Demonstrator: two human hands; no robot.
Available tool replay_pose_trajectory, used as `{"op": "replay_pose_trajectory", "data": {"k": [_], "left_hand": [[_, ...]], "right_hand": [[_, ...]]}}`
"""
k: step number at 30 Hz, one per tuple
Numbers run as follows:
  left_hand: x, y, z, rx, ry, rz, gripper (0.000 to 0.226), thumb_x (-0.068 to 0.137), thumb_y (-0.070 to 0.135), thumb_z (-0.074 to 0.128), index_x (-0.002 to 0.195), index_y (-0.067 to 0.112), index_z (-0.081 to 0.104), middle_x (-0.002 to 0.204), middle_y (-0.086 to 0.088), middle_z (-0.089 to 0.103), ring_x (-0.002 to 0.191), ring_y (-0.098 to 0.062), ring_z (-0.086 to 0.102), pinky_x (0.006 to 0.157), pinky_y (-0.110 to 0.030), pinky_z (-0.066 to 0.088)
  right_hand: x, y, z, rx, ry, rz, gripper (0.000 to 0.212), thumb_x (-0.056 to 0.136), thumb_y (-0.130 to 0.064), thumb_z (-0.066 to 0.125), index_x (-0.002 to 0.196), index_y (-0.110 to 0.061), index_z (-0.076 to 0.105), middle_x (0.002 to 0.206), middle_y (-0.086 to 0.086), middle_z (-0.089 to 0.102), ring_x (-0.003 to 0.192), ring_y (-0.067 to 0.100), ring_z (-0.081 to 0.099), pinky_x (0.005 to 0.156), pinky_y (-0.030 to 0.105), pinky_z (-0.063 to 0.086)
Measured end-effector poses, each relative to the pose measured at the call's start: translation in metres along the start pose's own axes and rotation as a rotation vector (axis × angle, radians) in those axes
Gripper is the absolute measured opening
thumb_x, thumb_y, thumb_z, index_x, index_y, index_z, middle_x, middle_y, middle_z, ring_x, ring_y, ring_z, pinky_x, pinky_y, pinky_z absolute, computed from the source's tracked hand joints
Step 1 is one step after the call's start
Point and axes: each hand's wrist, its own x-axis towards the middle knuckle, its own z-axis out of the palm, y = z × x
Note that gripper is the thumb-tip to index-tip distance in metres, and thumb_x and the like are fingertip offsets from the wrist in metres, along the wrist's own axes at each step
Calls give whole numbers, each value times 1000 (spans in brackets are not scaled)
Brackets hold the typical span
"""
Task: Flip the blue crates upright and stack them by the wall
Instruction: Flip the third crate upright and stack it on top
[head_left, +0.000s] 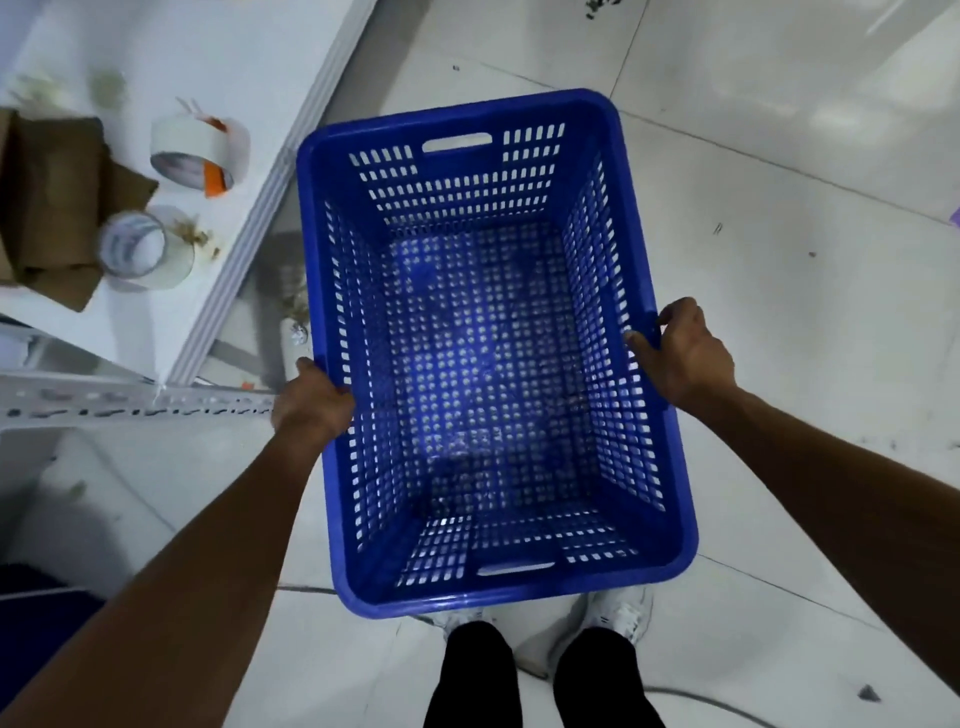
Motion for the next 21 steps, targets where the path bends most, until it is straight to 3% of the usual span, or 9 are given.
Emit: {"op": "replay_pose_trajectory", "data": {"k": [3,6,12,17,21], "left_hand": [[4,10,-9,90,103,46,41,94,24,55,127,2,43,122,-24,62,110,-45,61,88,-50,50],[15,13,-16,67,64,36,39,96,26,54,126,4,45,122,-23,64,111,-45,60,90,-49,49],[29,6,-22,6,46,41,53,95,57,45,113,9,57,112,-18,69,98,-40,67,88,-48,57],[14,7,-16,7,92,8,61,97,59,38,112,4,61,111,-22,68,101,-42,64,89,-48,55],[-18,4,-15,21,119,37,57,95,59,47,91,4,64,98,-18,70,90,-38,66,83,-42,55]], "right_hand": [[19,-3,-8,9,-132,116,50,99,-48,47,131,-9,42,131,15,56,105,34,58,82,40,45],[32,-6,-8,104,-235,194,40,102,-38,41,129,-10,47,130,17,57,99,28,54,89,43,47],[42,-5,-1,209,-230,247,40,102,-36,41,129,-9,50,130,15,58,102,29,57,93,44,49],[51,-1,2,243,-203,258,49,100,-44,42,128,-6,53,126,16,62,105,34,62,93,45,51],[36,14,-18,152,-142,194,51,101,-47,37,125,-5,53,126,20,61,106,38,60,85,39,46]]}}
